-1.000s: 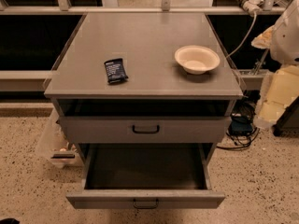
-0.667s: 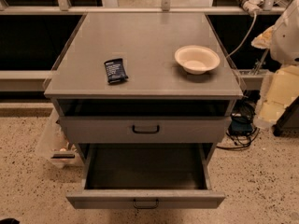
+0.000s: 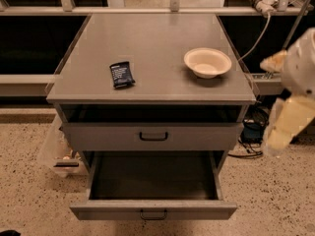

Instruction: Close middle drawer

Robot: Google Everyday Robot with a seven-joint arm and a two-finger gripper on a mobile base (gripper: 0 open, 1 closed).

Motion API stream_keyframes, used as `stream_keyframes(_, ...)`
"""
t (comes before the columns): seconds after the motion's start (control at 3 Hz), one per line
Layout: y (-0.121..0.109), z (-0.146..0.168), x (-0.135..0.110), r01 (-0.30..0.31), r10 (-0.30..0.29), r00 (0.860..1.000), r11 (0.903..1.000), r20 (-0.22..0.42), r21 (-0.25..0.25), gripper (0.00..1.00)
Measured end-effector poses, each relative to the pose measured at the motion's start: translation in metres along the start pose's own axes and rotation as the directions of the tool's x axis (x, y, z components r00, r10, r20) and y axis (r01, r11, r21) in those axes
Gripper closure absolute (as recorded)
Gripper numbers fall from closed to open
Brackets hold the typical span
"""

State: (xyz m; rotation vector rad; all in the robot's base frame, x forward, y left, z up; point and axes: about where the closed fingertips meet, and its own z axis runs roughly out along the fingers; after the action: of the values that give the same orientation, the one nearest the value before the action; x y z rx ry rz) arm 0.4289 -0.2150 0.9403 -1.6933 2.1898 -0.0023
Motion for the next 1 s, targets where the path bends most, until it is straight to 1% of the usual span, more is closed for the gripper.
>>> stream_keyframes(0.33, 0.041, 0.06, 0.008, -0.006, 0.015, 0.987, 0.9983, 0.159, -0.058, 0.0)
stream_keyframes(0.67, 0.088, 0.148, 0.006, -0.06, 0.119, 0.931, 0.9825, 0.345, -0.176, 0.0)
stream_keyframes(1.0, 0.119, 0.195, 0.006, -0.147, 0.252, 0.866, 0.9535, 0.432, -0.263, 0.0)
